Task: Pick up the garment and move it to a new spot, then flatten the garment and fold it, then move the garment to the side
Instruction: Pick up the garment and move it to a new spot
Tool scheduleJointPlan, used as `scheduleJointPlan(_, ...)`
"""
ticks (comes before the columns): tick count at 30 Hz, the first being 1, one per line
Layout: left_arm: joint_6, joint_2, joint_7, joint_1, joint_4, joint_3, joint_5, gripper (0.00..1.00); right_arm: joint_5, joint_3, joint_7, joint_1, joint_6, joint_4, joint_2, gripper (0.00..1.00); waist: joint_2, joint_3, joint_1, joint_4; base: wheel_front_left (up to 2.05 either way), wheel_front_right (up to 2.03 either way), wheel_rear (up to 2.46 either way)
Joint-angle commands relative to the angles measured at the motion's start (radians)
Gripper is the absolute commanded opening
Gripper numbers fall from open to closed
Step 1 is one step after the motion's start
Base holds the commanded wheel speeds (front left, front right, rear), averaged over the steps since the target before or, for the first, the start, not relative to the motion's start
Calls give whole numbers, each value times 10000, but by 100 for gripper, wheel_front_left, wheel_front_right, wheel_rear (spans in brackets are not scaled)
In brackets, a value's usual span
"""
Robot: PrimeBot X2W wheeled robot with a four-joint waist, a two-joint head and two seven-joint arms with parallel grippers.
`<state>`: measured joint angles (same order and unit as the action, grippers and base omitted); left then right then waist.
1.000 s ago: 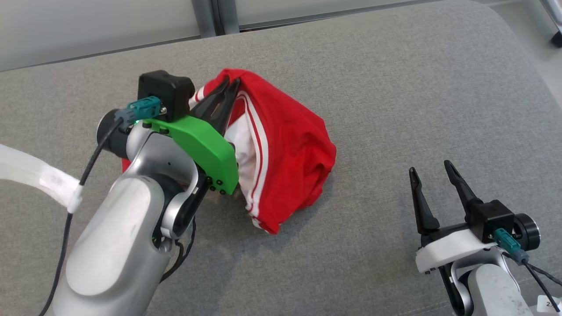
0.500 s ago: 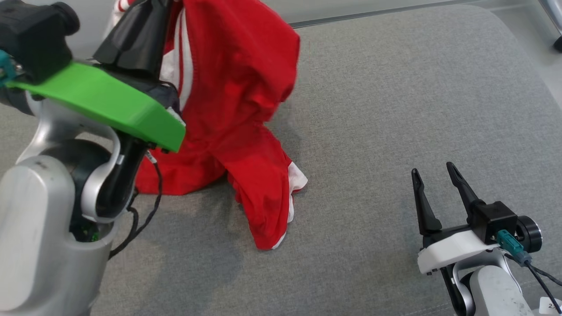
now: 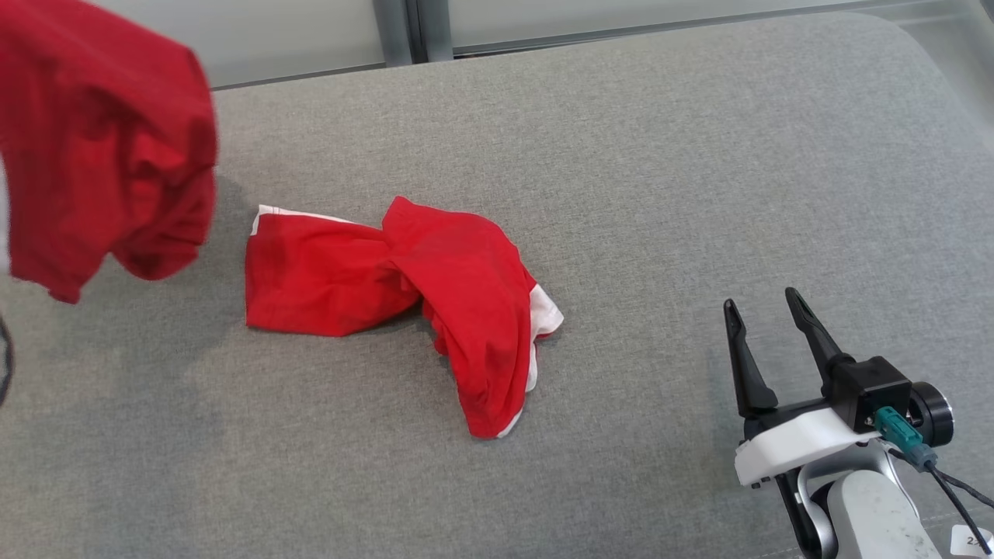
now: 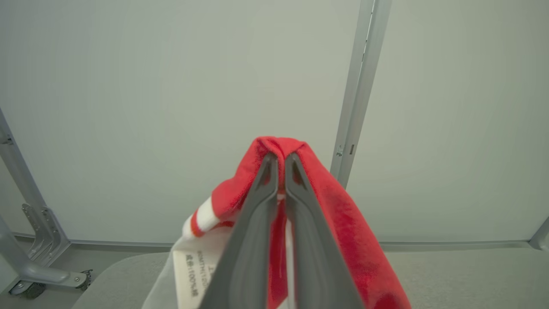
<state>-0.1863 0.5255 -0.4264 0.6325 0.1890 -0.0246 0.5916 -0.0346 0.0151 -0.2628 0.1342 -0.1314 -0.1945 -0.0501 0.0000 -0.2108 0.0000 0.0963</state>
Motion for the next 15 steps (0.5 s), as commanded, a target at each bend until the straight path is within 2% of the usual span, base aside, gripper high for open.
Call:
scheduleJointPlan(1,-46,240,106,-164,-248,176,-118,0,37,18,-32,-4,14,-16,-7,100,0,-38,0,-85,0,0,0)
scheduleJointPlan(9,-74,1316,803,-666,-3154,1212,-471,0,195,91,-32,336,14,27,-8,100,0,-472,0,-199,0,0,0)
scheduleJointPlan(15,147,1321,1668,-712,-5353,1544,-303,0,309,87,-32,496,14,50,-9,100,0,-775,0,-164,0,0,0)
